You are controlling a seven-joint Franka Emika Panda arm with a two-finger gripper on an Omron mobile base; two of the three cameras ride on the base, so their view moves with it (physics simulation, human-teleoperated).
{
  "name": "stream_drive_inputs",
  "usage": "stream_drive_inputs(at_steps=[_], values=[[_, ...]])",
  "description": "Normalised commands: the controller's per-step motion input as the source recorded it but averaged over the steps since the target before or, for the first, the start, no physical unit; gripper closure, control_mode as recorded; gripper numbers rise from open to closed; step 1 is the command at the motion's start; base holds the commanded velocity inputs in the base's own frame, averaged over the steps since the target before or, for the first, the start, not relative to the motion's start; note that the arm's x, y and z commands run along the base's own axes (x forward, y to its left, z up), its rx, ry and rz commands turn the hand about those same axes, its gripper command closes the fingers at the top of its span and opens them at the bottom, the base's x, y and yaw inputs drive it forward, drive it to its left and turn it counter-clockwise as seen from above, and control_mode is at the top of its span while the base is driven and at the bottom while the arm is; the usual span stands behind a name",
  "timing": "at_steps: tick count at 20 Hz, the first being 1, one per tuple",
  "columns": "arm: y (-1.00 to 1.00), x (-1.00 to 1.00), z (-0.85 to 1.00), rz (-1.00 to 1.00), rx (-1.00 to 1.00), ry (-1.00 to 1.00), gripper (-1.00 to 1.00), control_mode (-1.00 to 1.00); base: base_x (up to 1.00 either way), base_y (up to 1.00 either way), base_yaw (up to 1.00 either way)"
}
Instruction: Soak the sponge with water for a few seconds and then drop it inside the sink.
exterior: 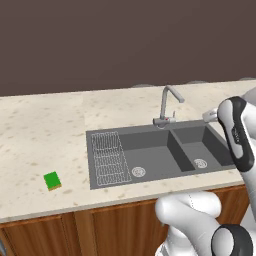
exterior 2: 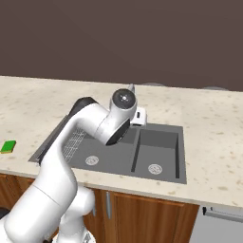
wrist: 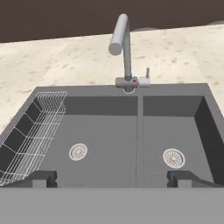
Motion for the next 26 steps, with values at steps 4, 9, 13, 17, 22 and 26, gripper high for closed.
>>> stream_drive_inputs(at_steps=[4,9,13,17,22,26], values=[[0.0,0.0,0.0,0.03,0.0,-0.1,-1.0,-1.0,0.0,0.0,0.0],[0.0,0.01,0.0,0.01,0.0,-0.11,-1.0,-1.0,0.0,0.0,0.0],[0.0,0.01,-0.02,0.01,0.0,-0.07,-1.0,-1.0,0.0,0.0,0.0],[0.0,0.0,-0.05,0.0,0.0,-0.05,-1.0,-1.0,0.0,0.0,0.0],[0.0,0.25,0.0,0.0,0.0,-0.04,-1.0,-1.0,0.0,0.0,0.0],[-0.14,0.36,0.0,0.03,0.0,-0.02,-1.0,-1.0,0.0,0.0,0.0]])
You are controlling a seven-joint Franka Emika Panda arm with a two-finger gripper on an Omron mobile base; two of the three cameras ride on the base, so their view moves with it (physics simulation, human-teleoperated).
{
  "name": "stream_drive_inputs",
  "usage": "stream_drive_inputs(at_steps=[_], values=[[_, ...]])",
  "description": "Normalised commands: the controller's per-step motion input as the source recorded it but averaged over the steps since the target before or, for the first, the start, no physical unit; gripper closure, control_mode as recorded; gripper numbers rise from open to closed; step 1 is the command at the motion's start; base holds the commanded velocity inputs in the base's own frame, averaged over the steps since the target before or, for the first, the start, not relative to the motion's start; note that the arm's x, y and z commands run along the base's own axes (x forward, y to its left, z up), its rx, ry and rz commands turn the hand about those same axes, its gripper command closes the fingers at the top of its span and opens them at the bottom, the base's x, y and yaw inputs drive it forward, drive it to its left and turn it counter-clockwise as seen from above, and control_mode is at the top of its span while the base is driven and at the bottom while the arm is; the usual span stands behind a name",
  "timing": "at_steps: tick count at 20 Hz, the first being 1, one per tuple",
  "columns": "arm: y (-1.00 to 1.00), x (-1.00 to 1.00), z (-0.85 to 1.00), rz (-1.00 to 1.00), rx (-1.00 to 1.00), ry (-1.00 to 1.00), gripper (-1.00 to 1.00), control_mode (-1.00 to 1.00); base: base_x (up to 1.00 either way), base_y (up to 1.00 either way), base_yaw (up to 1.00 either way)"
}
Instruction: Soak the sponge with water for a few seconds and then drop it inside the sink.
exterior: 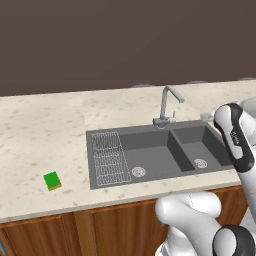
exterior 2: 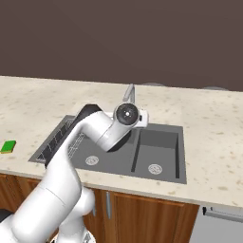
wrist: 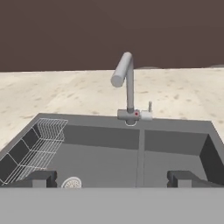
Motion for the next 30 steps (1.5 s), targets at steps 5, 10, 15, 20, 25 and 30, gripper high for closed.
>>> stream_drive_inputs(at_steps=[5,10,15,20,25,30], values=[[-0.24,0.17,-0.02,0.01,0.0,-0.03,-1.0,-1.0,0.0,0.0,0.0],[-0.16,0.0,-0.08,0.0,0.0,-0.02,-1.0,-1.0,0.0,0.0,0.0],[0.04,0.08,0.0,0.0,-0.01,0.0,-1.0,-1.0,0.0,0.0,0.0],[0.17,0.06,0.0,0.0,-0.05,-0.01,-1.0,-1.0,0.0,0.0,0.0],[0.06,0.07,-0.1,0.0,-0.04,0.0,-1.0,-1.0,0.0,0.0,0.0],[0.0,0.01,-0.12,0.0,-0.03,-0.03,-1.0,-1.0,0.0,0.0,0.0]])
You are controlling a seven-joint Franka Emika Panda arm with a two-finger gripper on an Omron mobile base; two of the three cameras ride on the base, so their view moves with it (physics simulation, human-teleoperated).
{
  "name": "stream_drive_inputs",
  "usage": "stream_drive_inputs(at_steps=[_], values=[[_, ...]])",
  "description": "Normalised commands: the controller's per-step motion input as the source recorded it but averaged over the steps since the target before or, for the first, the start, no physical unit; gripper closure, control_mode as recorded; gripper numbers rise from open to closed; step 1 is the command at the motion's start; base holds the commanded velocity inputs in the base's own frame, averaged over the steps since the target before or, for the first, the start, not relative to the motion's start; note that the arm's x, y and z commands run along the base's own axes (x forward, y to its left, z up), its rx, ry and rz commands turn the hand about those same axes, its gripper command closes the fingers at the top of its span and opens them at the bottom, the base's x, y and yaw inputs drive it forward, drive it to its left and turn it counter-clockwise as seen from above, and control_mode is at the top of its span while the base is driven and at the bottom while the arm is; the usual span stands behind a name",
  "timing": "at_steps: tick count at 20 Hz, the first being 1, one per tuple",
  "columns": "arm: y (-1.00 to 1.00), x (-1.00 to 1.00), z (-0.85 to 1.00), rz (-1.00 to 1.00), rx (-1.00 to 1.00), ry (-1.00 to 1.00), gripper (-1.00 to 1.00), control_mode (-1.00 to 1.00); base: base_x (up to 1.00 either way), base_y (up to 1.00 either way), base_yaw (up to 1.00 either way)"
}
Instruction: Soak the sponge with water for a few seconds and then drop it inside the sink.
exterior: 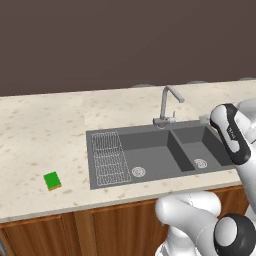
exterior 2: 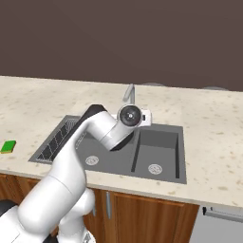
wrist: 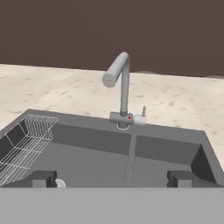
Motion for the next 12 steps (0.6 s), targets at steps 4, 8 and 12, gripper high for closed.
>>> stream_drive_inputs(at_steps=[4,8,12], values=[[0.0,0.0,0.0,0.0,-0.03,-0.06,-1.0,-1.0,0.0,0.0,0.0],[0.0,0.05,0.0,0.0,-0.03,-0.06,-1.0,-1.0,0.0,0.0,0.0],[0.0,0.16,0.01,0.0,-0.01,-0.01,-1.0,-1.0,0.0,0.0,0.0]])
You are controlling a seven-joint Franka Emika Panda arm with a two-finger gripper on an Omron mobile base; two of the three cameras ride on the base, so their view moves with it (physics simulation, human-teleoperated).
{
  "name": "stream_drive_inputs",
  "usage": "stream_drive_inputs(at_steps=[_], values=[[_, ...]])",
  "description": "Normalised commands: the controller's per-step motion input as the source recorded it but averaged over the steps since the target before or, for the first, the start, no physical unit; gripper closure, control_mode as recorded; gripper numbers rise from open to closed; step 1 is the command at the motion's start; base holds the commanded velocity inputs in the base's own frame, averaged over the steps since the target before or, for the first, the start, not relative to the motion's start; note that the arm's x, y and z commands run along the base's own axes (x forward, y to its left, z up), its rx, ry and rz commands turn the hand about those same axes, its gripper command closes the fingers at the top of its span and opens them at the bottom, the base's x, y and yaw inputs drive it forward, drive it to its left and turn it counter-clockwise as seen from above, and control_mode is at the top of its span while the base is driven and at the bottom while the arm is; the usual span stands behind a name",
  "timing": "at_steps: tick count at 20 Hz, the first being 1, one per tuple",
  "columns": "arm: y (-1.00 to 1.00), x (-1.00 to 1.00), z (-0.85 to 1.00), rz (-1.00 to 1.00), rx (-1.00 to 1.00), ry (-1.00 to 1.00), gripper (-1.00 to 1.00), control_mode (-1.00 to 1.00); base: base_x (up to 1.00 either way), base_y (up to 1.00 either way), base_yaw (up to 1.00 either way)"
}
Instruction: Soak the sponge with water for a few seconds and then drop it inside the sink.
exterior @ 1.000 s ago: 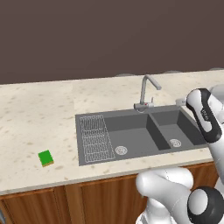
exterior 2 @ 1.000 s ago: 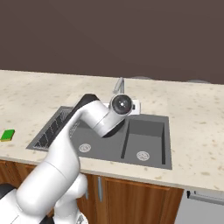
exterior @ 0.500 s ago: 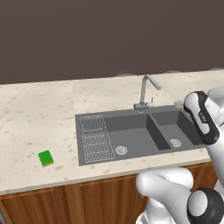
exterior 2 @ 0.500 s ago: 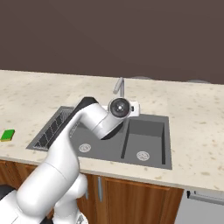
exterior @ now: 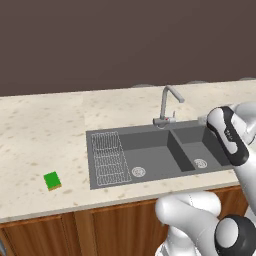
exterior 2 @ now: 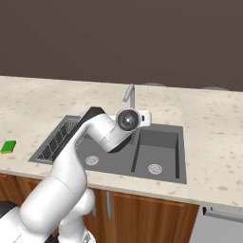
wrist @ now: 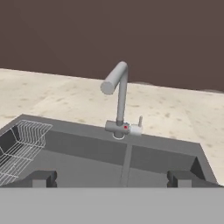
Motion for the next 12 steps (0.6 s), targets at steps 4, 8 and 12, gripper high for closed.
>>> stream_drive_inputs(at_steps=[4,8,12], values=[[-0.08,0.12,0.19,0.0,0.01,0.03,-1.0,-1.0,0.0,0.0,0.0],[-0.07,0.01,0.19,0.04,0.05,0.1,-1.0,-1.0,0.0,0.0,0.0],[0.0,0.0,0.05,0.09,0.02,0.05,-1.0,-1.0,0.0,0.0,0.0]])
